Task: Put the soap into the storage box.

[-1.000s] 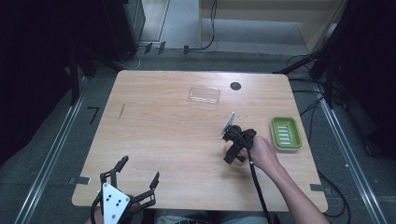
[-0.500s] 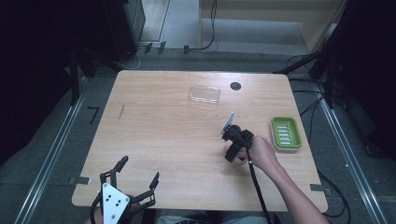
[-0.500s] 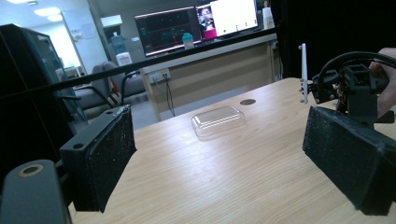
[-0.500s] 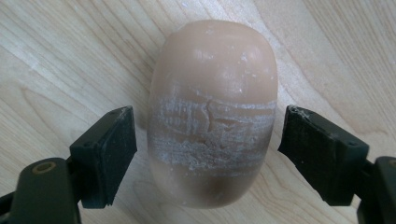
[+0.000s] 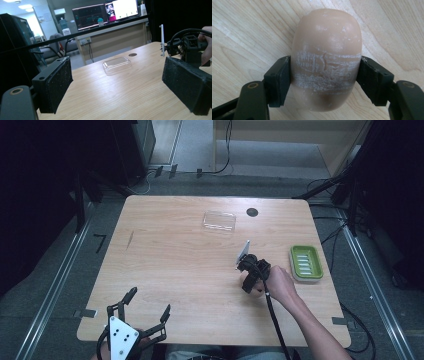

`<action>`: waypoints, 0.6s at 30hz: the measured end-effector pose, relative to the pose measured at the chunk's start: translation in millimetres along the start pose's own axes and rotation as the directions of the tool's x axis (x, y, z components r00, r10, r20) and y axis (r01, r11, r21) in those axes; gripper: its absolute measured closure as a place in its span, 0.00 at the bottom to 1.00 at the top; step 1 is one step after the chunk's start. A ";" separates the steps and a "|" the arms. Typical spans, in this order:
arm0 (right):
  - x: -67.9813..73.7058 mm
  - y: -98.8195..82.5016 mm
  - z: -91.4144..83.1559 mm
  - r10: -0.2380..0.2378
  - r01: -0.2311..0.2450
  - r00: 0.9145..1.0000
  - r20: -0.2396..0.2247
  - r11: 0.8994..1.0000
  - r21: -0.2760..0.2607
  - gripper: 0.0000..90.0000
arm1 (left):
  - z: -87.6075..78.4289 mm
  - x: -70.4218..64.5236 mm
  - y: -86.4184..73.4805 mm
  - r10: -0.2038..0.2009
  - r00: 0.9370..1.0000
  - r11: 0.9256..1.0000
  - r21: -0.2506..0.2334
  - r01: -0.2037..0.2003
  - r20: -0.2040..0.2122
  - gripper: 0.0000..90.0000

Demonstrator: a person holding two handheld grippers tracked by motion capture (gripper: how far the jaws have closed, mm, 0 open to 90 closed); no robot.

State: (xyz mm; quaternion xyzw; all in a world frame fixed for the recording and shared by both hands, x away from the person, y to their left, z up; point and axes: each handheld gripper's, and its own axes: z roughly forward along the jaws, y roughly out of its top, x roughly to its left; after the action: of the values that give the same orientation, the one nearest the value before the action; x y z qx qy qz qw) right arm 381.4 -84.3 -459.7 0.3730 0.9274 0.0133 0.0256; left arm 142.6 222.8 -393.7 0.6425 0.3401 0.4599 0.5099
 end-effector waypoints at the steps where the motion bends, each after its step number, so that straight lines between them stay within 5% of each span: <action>1: 0.0 -0.1 -0.1 0.009 -0.009 1.000 -0.004 1.000 0.006 0.35 | -0.1 0.1 0.0 0.000 1.000 1.000 0.000 0.000 0.000 0.11; 18: 0.6 0.4 3.5 0.014 -0.014 1.000 -0.006 1.000 0.012 0.36 | -0.5 -0.2 0.0 0.002 1.000 1.000 -0.002 -0.002 -0.001 0.11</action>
State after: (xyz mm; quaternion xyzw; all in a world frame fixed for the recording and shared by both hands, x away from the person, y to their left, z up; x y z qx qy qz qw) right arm 381.4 -83.6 -463.2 0.3797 0.9248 0.0090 0.0202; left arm 142.0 222.8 -393.8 0.6422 0.3393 0.4611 0.5097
